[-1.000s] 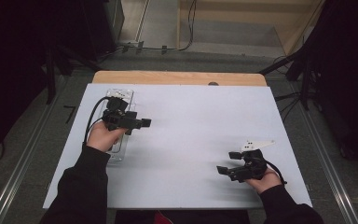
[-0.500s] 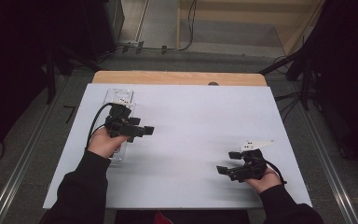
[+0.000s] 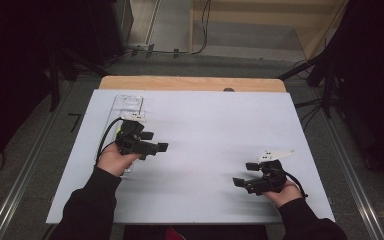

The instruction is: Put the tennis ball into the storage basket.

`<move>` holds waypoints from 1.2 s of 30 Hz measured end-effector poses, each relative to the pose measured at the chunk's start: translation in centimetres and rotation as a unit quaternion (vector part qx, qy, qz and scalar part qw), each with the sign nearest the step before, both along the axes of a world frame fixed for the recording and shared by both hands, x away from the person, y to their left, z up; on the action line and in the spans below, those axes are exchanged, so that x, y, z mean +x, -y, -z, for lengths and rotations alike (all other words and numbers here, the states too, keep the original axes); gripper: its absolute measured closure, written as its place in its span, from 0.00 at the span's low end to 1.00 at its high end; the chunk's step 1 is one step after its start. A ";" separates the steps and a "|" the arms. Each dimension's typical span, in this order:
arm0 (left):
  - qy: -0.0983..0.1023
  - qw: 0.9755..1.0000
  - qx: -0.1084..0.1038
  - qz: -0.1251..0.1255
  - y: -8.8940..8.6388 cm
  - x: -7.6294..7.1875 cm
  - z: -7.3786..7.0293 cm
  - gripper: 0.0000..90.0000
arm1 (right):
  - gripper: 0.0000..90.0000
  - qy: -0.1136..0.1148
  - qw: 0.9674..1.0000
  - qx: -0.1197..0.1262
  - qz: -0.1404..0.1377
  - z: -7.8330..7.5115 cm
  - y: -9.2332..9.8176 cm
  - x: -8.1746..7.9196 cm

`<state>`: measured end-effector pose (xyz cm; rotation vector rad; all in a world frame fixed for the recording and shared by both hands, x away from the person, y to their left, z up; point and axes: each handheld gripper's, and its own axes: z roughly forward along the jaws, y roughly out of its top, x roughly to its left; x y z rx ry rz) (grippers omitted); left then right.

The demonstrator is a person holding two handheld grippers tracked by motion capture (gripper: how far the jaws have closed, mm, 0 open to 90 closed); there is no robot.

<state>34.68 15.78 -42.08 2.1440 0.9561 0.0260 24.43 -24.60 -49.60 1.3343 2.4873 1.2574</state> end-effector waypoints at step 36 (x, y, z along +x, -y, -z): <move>0.029 0.999 -0.015 0.018 -1.8 -4.3 2.9 0.24 | 0.15 -0.003 1.000 -0.004 0.005 0.0 0.1 0.0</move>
